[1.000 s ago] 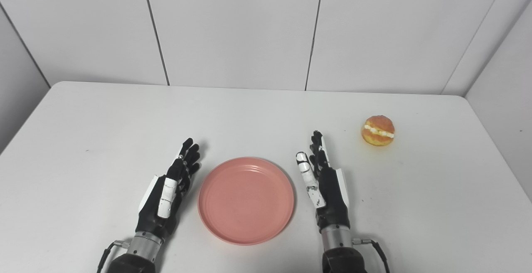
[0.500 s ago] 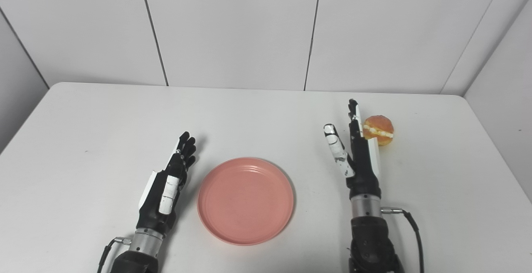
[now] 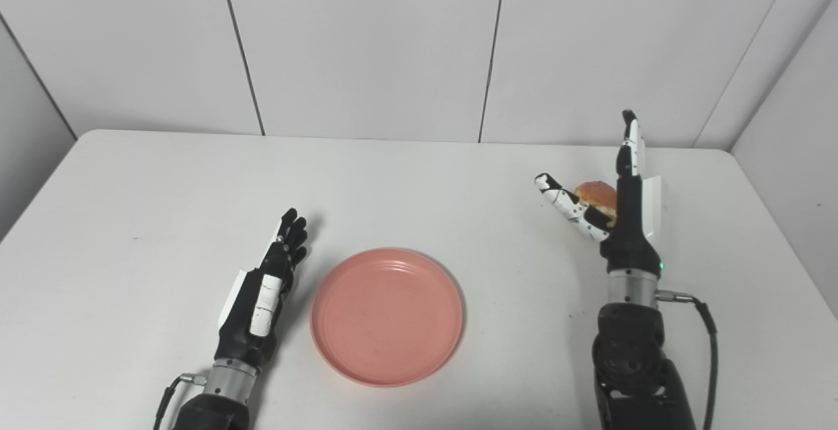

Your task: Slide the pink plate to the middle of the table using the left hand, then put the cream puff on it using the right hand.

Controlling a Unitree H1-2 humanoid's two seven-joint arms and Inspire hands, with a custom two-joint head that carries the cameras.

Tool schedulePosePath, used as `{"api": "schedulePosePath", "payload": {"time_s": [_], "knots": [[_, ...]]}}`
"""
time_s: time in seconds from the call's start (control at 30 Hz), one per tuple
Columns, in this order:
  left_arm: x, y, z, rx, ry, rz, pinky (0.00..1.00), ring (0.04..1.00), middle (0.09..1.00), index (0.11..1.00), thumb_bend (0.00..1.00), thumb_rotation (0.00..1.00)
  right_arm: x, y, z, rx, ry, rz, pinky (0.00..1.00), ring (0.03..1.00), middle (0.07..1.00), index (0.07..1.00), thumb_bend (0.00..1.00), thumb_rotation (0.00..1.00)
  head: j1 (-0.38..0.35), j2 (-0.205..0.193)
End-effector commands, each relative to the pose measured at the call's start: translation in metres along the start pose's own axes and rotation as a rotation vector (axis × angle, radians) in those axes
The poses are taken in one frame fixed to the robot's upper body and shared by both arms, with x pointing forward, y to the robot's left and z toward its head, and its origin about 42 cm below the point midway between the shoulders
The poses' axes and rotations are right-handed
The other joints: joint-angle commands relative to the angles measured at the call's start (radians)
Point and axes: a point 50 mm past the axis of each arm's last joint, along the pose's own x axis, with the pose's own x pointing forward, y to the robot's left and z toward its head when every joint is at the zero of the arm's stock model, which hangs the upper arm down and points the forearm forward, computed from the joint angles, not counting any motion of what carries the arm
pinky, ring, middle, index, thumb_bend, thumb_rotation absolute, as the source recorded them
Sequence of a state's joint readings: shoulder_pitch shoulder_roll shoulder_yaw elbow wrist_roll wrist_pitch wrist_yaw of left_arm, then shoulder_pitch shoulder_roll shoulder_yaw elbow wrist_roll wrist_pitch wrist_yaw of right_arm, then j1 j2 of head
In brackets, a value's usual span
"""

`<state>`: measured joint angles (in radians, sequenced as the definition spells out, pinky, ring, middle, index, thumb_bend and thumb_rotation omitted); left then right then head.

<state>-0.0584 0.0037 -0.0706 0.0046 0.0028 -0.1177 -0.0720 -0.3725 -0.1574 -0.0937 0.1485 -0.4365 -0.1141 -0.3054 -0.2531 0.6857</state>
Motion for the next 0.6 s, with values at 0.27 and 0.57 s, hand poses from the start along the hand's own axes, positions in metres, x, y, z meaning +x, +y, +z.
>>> {"api": "schedulePosePath", "payload": {"time_s": [0.27,0.57], "knots": [[-0.013,-0.001,-0.010,-0.037,0.071,0.005,1.00,1.000,1.000,1.000,0.78,1.00,0.042,-0.027,-0.007,-0.200,0.117,-0.035,0.90,0.960,0.988,0.994,0.72,0.41,-0.007,-0.001],[-0.014,-0.001,-0.009,-0.043,0.071,0.003,1.00,1.000,1.000,1.000,0.78,1.00,0.051,-0.029,-0.031,-0.275,0.230,0.008,0.82,0.905,0.951,0.944,0.76,0.27,-0.010,0.006]]}}
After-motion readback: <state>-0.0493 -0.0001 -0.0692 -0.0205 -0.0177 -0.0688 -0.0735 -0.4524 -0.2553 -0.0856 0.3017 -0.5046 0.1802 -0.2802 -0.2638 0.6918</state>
